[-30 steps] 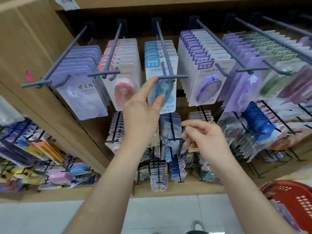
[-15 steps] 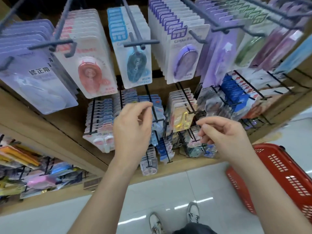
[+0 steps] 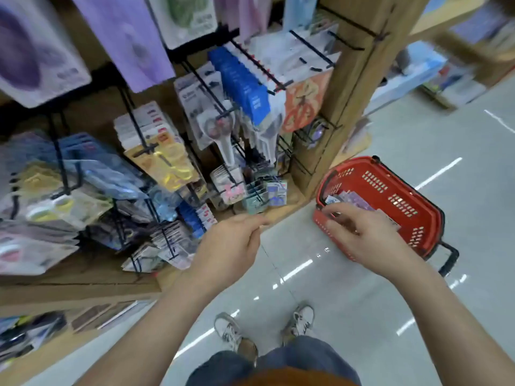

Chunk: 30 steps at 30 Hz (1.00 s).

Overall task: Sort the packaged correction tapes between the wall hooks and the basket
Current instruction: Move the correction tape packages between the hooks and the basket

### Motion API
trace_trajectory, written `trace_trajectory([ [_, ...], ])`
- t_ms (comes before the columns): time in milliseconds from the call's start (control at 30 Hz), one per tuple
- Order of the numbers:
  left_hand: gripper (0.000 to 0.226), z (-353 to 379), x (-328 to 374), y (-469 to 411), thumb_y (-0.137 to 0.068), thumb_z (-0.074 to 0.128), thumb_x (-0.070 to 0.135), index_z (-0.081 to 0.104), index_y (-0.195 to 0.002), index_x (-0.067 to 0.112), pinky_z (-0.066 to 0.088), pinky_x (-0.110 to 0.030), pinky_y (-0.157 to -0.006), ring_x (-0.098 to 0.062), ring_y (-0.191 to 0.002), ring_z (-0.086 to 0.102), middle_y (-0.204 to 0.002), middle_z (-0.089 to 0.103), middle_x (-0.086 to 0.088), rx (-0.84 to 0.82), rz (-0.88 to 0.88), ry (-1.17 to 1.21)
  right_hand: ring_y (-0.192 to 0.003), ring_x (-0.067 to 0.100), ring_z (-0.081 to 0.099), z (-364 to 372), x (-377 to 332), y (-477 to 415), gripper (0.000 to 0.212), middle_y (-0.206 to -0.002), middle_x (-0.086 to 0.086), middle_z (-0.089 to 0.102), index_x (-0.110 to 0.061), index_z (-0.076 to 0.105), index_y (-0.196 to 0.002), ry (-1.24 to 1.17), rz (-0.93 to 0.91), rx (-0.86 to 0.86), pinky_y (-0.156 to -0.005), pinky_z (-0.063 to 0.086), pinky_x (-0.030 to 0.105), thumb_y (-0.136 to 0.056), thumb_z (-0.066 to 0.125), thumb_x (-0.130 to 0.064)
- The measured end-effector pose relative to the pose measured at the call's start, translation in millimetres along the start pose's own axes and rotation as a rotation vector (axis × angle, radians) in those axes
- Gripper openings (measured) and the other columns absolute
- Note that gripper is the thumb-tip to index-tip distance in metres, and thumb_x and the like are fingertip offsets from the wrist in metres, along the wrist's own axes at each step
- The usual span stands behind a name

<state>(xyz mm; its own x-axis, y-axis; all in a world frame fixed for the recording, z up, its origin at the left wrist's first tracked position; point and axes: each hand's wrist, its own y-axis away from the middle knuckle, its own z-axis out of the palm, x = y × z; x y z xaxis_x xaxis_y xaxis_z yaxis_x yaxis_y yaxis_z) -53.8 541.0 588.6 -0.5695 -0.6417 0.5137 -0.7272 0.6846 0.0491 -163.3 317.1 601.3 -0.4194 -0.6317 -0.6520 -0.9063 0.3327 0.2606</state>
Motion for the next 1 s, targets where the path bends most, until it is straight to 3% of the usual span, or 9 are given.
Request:
trace_trajectory([
  [67, 0.025, 30, 31, -21, -0.095, 0.057, 0.016, 0.072, -0.115, 0.023, 0.052, -0.031, -0.086, -0.018, -0.103, 0.066, -0.113, 0.072, 0.005, -0.072, 0.016, 0.022, -0.072, -0.001, 0.061, -18, 48, 11, 0.019, -0.09, -0.011, 0.072, -0.037, 0.066, -0.111, -0.066, 0.101, 0.01, -0.074, 0.049, 0.027, -0.096, 0.062, -0.026],
  [133, 0.023, 63, 60, -43, -0.094, 0.06, 0.014, 0.074, -0.11, 0.022, 0.051, -0.028, -0.084, -0.017, -0.098, 0.067, -0.108, 0.074, 0.005, -0.124, 0.018, 0.064, -0.079, 0.006, 0.065, -34, 95, 24, 0.022, -0.089, -0.015, 0.07, -0.043, 0.064, -0.107, -0.104, 0.213, 0.048, -0.079, 0.051, 0.031, -0.095, 0.062, -0.026],
  [267, 0.029, 124, 109, -81, -0.096, 0.055, 0.018, 0.068, -0.12, 0.03, 0.047, -0.026, -0.077, -0.015, -0.089, 0.065, -0.101, 0.072, 0.007, -0.264, -0.008, 0.104, -0.086, 0.013, 0.068, -54, 185, 52, 0.026, -0.097, -0.01, 0.07, -0.033, 0.064, -0.121, -0.243, 0.461, 0.196, -0.085, 0.054, 0.039, -0.096, 0.06, -0.032],
  [367, 0.028, 155, 129, -111, -0.097, 0.054, 0.019, 0.068, -0.119, 0.03, 0.037, -0.019, -0.069, -0.012, -0.088, 0.063, -0.101, 0.071, 0.01, -0.316, -0.019, 0.079, -0.085, 0.019, 0.069, -60, 228, 64, 0.021, -0.096, -0.001, 0.068, -0.029, 0.064, -0.117, -0.438, 0.627, 0.34, -0.082, 0.056, 0.043, -0.097, 0.061, -0.025],
  [467, 0.024, 195, 143, -152, -0.094, 0.057, 0.014, 0.073, -0.109, 0.024, 0.042, -0.023, -0.076, -0.016, -0.09, 0.065, -0.099, 0.072, 0.006, -0.374, -0.036, 0.116, -0.084, 0.022, 0.069, -62, 270, 64, 0.021, -0.1, 0.01, 0.068, -0.019, 0.063, -0.119, -0.642, 0.819, 0.465, -0.073, 0.055, 0.035, -0.099, 0.058, -0.017],
  [567, 0.023, 239, 154, -204, -0.093, 0.058, 0.013, 0.075, -0.105, 0.023, 0.036, -0.02, -0.07, -0.011, -0.083, 0.059, -0.088, 0.069, 0.007, -0.433, -0.069, 0.134, -0.084, 0.023, 0.067, -51, 311, 48, 0.027, -0.108, 0.015, 0.067, -0.013, 0.06, -0.126, -0.772, 0.964, 0.526, -0.071, 0.054, 0.032, -0.099, 0.055, -0.014],
  [833, 0.039, 390, 142, -350, -0.094, 0.056, 0.011, 0.058, -0.132, 0.021, 0.036, -0.023, -0.073, -0.015, -0.09, 0.056, -0.104, 0.062, 0.002, -0.595, -0.092, 0.143, -0.101, 0.022, 0.065, -10, 417, -78, 0.035, -0.112, 0.006, 0.065, -0.016, 0.056, -0.131, -0.837, 1.091, 0.57, -0.088, 0.056, 0.042, -0.096, 0.061, -0.014],
  [900, 0.045, 433, 130, -378, -0.091, 0.06, 0.012, 0.056, -0.135, 0.019, 0.039, -0.025, -0.079, -0.021, -0.1, 0.059, -0.117, 0.063, -0.002, -0.659, -0.075, 0.098, -0.107, 0.022, 0.062, 6, 450, -116, 0.042, -0.12, 0.002, 0.062, -0.019, 0.054, -0.135, -0.791, 1.089, 0.545, -0.098, 0.051, 0.044, -0.094, 0.064, -0.016],
  [1000, 0.047, 499, 103, -410, -0.088, 0.068, 0.019, 0.056, -0.134, 0.022, 0.039, -0.024, -0.086, -0.024, -0.114, 0.058, -0.131, 0.06, -0.004, -0.731, -0.02, -0.015, -0.107, 0.019, 0.058, 35, 507, -166, 0.055, -0.122, 0.0, 0.055, -0.02, 0.045, -0.144, -0.731, 1.088, 0.463, -0.095, 0.051, 0.039, -0.093, 0.067, -0.02],
])
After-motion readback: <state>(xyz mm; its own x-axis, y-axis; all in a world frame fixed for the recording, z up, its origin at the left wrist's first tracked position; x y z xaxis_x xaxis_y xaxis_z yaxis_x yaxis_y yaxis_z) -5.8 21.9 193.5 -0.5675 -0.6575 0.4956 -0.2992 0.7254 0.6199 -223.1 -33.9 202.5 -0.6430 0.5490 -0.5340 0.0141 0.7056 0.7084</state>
